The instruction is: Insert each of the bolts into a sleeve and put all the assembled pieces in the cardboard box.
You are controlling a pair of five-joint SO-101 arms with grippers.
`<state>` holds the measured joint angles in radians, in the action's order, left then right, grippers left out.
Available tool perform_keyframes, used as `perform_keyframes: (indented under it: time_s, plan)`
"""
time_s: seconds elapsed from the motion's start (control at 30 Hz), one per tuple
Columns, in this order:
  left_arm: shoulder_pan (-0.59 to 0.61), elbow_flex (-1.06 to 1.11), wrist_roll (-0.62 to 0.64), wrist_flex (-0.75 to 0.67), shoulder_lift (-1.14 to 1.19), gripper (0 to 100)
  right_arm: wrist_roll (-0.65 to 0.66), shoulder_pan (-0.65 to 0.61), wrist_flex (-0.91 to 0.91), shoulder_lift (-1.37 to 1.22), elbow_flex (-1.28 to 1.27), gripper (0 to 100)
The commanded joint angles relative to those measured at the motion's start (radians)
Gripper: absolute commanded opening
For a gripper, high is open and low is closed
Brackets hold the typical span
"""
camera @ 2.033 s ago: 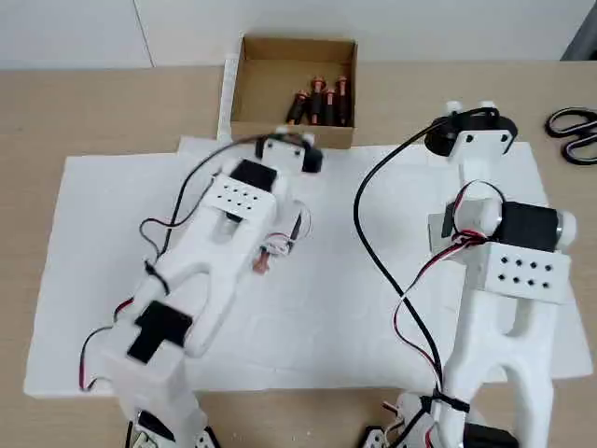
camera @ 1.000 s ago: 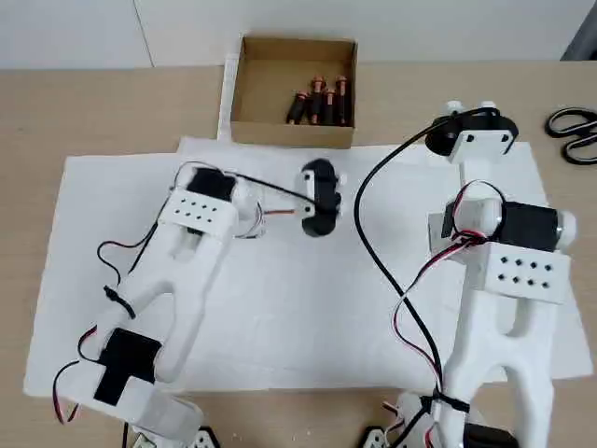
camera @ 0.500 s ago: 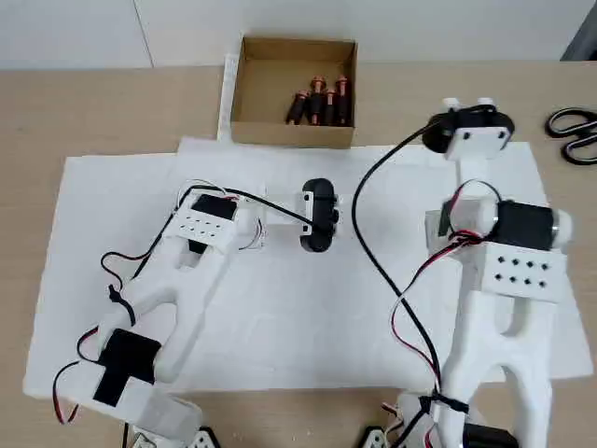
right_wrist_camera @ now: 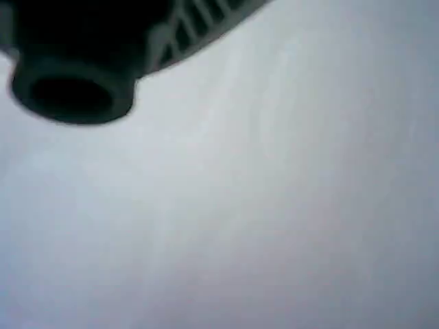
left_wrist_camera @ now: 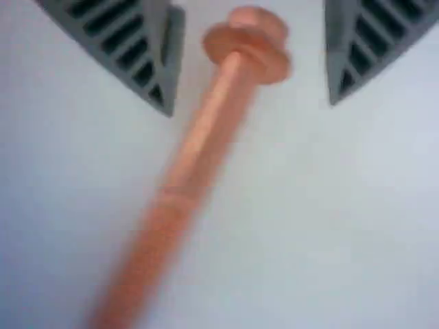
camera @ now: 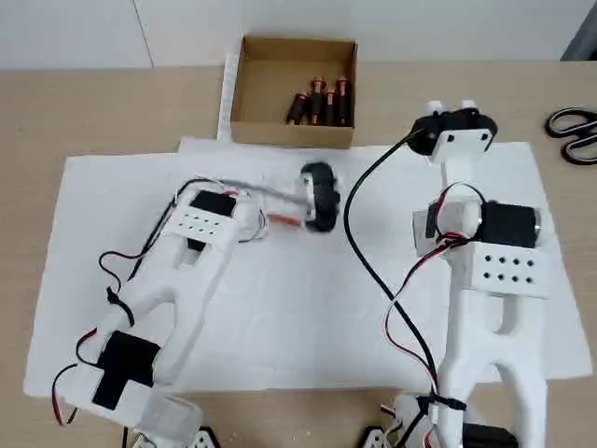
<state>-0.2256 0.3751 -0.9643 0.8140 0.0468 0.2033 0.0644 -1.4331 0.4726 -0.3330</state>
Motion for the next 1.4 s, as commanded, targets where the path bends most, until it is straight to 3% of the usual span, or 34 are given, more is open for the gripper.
perform_keyframes:
  time_s: [0.0,0.23,0.33,0.6,0.8,0.87,1.17,1.37]
  plan:
    - [0.029,-0.133,0.422,0.037,-0.055,14,-0.014,-0.007,0.019,0.03,0.002,0.4]
    - [0.034,-0.248,1.183,0.138,-0.057,14,-0.014,-0.008,0.019,0.03,0.002,0.4]
    - [0.025,-0.248,1.387,0.175,-0.051,14,-0.043,-0.008,0.018,0.035,0.002,0.4]
    - [0.018,-0.197,1.468,0.181,-0.031,14,-0.051,-0.004,0.008,0.036,0.0,0.4]
    - [0.043,-0.193,1.966,0.186,0.094,14,-0.055,-0.008,0.013,0.036,0.0,0.4]
    - [0.041,-0.197,2.056,0.181,0.143,14,-0.055,-0.008,0.013,0.036,0.0,0.4]
    - [0.009,-0.239,2.202,0.183,0.282,14,-0.055,-0.008,0.013,0.033,0.0,0.4]
    - [0.012,-0.259,2.205,0.18,0.321,14,-0.055,-0.008,0.013,0.031,0.0,0.4]
